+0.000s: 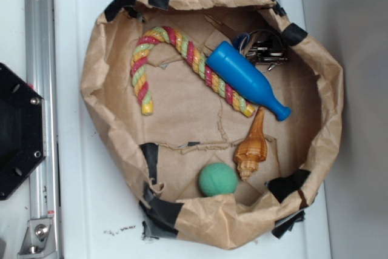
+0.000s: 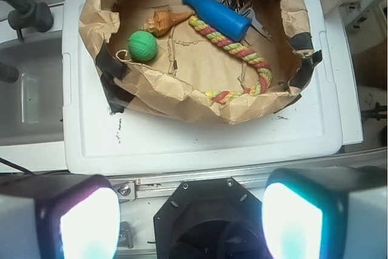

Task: Grab the multicolored rope.

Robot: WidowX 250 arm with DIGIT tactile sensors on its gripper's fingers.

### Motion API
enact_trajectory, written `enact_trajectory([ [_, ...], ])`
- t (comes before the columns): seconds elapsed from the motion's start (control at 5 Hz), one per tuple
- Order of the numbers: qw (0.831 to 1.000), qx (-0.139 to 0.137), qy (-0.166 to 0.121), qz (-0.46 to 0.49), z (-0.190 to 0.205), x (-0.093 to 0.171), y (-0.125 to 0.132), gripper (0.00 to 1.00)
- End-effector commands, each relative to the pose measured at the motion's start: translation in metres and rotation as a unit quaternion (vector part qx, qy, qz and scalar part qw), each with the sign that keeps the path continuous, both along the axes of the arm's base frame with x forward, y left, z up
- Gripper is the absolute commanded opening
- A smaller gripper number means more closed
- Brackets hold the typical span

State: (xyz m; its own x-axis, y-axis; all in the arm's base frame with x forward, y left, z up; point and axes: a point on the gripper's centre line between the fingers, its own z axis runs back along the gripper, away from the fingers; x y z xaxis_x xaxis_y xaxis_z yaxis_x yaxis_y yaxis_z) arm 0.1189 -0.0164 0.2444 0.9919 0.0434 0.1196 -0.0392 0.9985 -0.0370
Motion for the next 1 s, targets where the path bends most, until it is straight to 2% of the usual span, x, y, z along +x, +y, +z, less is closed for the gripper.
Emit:
enact_trajectory([
  [0.0,1.000,0.000,0.000,0.000,0.000,0.000,0.000,1.00],
  [0.2,0.997,-0.019,-0.044,-0.059,-0.032,0.050,0.022,1.00],
  [0.4,0.989,-0.017,-0.057,-0.132,-0.066,0.101,0.031,1.00],
  [0.6,0.980,0.024,-0.046,-0.194,-0.102,0.119,0.040,1.00],
  [0.8,0.975,0.050,-0.021,-0.217,-0.134,0.121,0.041,1.00],
])
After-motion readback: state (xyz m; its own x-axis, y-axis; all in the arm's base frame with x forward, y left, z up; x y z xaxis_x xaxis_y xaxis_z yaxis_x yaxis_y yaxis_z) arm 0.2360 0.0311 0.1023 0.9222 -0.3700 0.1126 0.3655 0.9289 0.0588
